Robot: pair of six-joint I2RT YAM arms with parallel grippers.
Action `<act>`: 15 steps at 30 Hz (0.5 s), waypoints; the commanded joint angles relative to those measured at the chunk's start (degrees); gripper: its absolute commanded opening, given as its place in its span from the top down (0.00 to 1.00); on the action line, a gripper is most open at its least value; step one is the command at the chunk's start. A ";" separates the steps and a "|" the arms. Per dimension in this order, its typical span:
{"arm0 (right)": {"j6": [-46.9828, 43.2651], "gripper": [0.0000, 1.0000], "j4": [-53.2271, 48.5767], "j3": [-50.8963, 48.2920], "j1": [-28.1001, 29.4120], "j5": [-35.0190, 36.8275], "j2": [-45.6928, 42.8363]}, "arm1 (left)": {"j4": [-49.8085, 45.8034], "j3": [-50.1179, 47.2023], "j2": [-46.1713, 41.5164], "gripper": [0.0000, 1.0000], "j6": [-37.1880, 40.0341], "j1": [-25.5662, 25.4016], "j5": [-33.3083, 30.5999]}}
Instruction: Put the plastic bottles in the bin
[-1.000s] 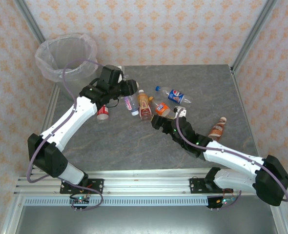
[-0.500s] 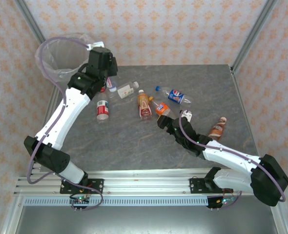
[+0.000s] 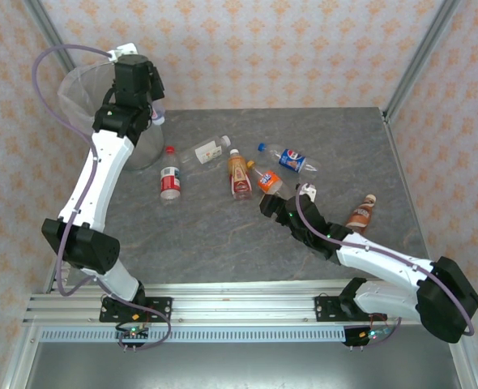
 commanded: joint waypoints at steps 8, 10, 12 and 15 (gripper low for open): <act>-0.90 0.01 -1.72 1.29 -0.17 0.57 -1.33 | 0.53 13.26 7.37 0.43 2.12 11.34 3.05; -0.90 0.01 -1.72 1.22 -0.17 0.96 -1.33 | -1.88 16.66 9.70 0.43 2.08 13.27 4.51; -0.93 0.01 -1.74 1.08 -0.17 1.35 -1.33 | -3.19 18.42 11.27 0.43 1.92 14.71 6.21; -0.93 0.01 -1.72 1.12 -0.17 1.27 -1.32 | -4.39 19.77 13.29 0.43 4.15 15.36 5.32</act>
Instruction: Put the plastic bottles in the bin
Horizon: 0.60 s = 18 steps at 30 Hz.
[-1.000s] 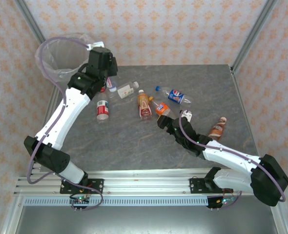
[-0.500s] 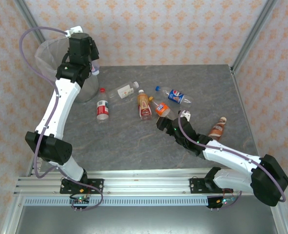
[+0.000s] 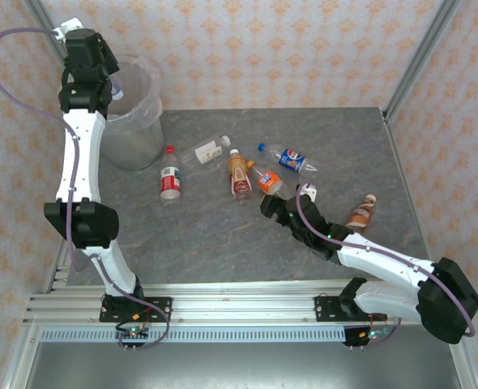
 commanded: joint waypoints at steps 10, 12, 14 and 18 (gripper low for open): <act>-0.87 0.01 -1.09 0.95 -0.17 1.49 -0.99 | -9.90 4.98 9.21 0.43 3.79 2.44 -0.91; -0.79 0.01 -1.27 0.94 -0.17 1.55 -1.11 | -11.99 6.17 10.82 0.43 3.42 2.60 -2.06; -0.62 0.01 -1.37 0.79 -0.19 1.71 -1.33 | -14.10 7.45 12.38 0.43 2.99 2.77 -3.71; -0.21 0.01 -1.75 0.59 -0.18 2.27 -1.69 | -15.63 7.07 13.92 0.44 2.18 2.91 -5.59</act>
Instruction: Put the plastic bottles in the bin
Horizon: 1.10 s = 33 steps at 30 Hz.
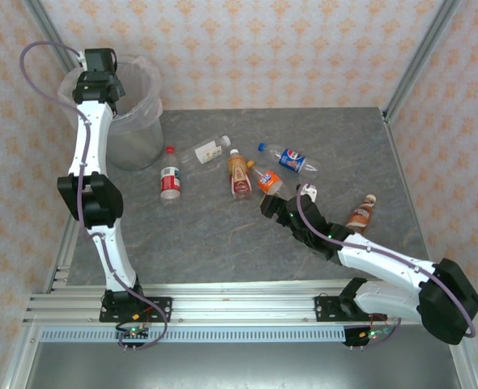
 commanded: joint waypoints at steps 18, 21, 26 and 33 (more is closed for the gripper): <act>1.55 0.01 -2.68 -0.62 -0.18 5.05 -2.60 | -8.92 5.17 6.53 0.35 -2.62 0.36 -8.16; 1.55 0.01 -3.03 -0.68 -0.20 5.27 -2.96 | -10.34 6.79 8.11 0.32 -2.87 0.38 -8.78; 1.93 0.01 -3.41 -0.99 -0.24 5.66 -3.57 | -11.37 7.97 9.33 0.29 -3.50 0.37 -9.19; 1.84 0.01 -3.37 -1.07 -0.17 5.84 -3.86 | -12.90 10.42 8.90 0.22 -4.71 0.35 -6.70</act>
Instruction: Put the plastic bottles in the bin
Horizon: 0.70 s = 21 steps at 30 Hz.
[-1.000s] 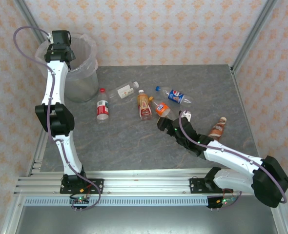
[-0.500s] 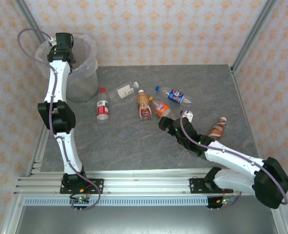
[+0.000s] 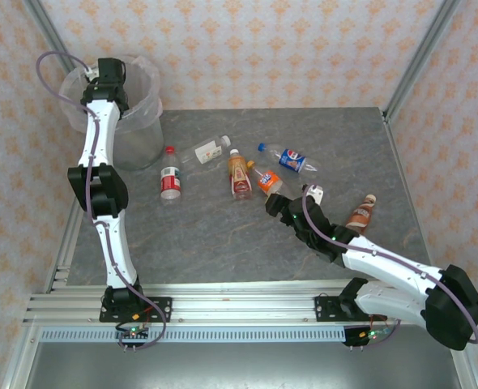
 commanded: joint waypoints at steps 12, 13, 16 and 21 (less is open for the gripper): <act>-2.65 0.01 1.74 -0.49 -0.21 0.25 -0.93 | -1.21 3.73 -8.52 0.15 -4.99 -0.09 14.68; -2.88 0.01 2.02 -0.48 -0.22 0.22 -0.85 | -0.96 3.67 -9.41 0.13 -5.08 -0.28 15.10; -2.82 0.01 2.59 -0.55 -0.23 0.41 -0.42 | 0.38 2.93 -12.35 0.08 -4.91 -0.94 16.10; -2.78 0.01 4.79 -1.34 -0.26 0.22 0.12 | 2.98 -0.78 -17.69 0.00 -4.23 -3.12 16.24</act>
